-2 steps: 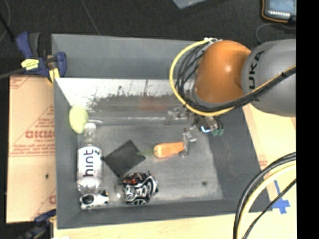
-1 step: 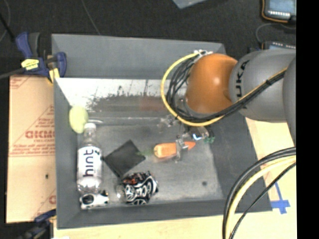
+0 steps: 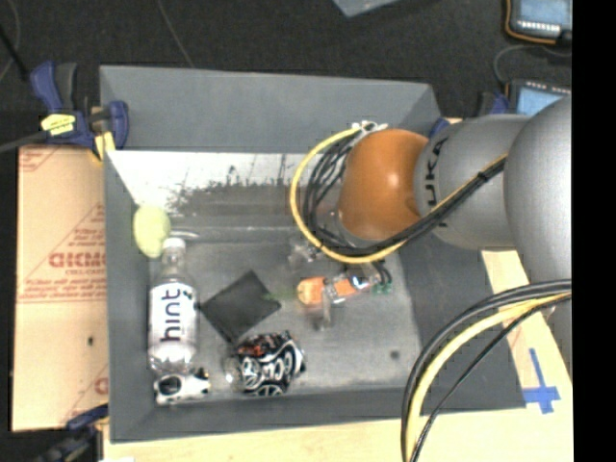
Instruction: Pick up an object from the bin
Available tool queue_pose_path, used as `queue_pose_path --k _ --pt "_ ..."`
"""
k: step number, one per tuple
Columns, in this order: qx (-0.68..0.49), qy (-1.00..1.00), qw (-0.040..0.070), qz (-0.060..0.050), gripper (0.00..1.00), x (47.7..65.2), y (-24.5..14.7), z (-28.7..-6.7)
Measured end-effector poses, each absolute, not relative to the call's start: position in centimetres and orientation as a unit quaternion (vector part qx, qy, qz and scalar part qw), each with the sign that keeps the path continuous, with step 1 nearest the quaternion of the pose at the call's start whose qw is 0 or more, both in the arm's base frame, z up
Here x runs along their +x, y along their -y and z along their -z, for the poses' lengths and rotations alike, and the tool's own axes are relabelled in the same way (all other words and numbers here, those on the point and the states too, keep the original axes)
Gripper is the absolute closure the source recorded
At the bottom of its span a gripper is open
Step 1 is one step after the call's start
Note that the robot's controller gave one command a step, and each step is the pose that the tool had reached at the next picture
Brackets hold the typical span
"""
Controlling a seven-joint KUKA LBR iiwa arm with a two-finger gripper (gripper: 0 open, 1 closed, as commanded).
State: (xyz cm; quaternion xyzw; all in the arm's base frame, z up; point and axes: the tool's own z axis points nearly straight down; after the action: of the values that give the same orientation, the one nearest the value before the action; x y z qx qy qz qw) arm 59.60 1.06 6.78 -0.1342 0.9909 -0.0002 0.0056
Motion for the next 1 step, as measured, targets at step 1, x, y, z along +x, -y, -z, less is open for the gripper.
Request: queue_pose_path --k 1 --pt "-0.28 -0.96 0.013 0.005 1.0 59.92 1.43 -8.4"
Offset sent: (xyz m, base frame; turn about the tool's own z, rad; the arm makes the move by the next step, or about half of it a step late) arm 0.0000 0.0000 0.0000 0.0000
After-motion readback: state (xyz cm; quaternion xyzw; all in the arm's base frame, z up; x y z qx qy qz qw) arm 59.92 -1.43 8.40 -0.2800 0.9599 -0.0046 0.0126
